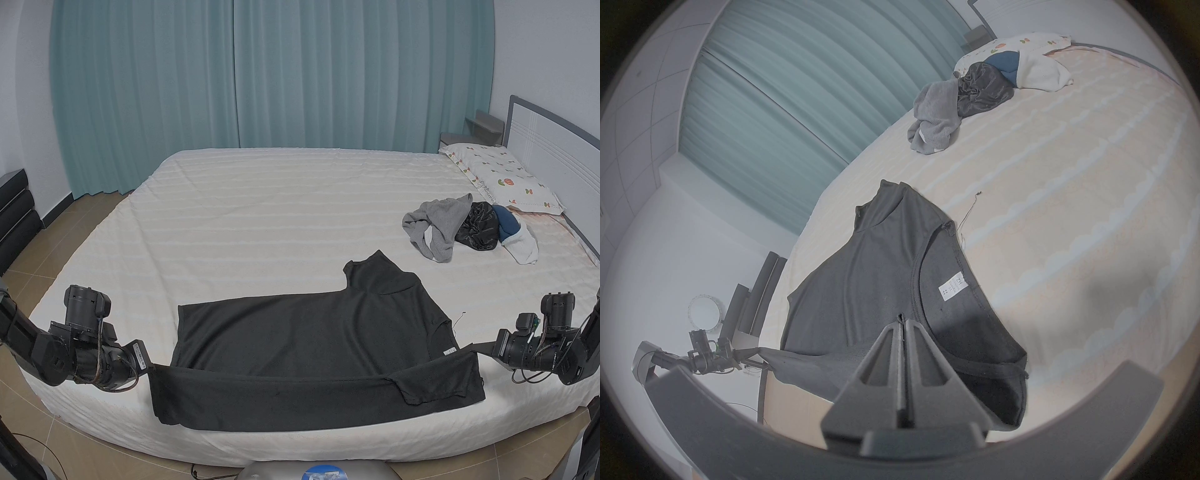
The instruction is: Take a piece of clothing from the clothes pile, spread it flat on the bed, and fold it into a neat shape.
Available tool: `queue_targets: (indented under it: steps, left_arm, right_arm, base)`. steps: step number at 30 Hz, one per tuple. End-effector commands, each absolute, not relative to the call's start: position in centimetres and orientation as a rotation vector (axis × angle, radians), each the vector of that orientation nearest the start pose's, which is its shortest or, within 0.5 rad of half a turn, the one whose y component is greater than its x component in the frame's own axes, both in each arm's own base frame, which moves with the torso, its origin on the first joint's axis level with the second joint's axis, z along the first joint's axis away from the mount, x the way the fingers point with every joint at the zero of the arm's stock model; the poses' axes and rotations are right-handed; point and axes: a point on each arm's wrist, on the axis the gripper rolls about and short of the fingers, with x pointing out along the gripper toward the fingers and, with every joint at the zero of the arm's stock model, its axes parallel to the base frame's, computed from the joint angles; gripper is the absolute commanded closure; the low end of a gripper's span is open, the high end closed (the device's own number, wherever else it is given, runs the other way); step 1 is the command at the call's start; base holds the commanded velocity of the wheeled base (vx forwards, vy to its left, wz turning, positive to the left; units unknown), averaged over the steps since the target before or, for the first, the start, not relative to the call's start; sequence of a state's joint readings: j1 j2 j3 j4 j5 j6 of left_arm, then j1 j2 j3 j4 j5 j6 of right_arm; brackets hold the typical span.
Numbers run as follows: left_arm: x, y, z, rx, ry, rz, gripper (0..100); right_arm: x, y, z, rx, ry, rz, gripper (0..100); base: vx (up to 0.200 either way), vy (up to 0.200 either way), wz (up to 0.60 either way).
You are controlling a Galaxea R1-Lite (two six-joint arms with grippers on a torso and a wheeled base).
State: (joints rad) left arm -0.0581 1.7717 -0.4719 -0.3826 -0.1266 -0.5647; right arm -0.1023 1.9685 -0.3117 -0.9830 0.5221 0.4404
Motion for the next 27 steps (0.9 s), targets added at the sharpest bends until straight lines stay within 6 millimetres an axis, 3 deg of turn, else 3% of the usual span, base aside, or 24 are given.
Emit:
queue_targets:
  steps: [1,6,16,23,27]
  left_arm:
    - [23.7,-1.7,7.6,-0.545,0.904,0.074,100]
    - [23.1,-2.2,8.3,-0.531,0.927,0.056,100]
    - [21.6,-2.5,11.9,-0.522,0.958,0.052,100]
    - [22.4,-2.6,10.7,-0.513,1.014,0.069,100]
    - [23.5,-2.7,9.0,-0.506,1.084,0.092,100]
  right_arm:
    - [25.4,-1.7,3.8,0.627,0.712,0.252,100]
    - [25.4,-2.2,4.0,0.629,0.697,0.238,100]
    - [25.5,-2.2,3.5,0.633,0.713,0.232,100]
    - [25.6,-2.1,3.4,0.634,0.718,0.233,100]
    - [25.6,-2.0,3.2,0.634,0.734,0.232,100]
  base:
    - [0.0,0.0,0.0]
    - [0.0,0.0,0.0]
    - [0.0,0.0,0.0]
    - [0.0,0.0,0.0]
    - [0.0,0.0,0.0]
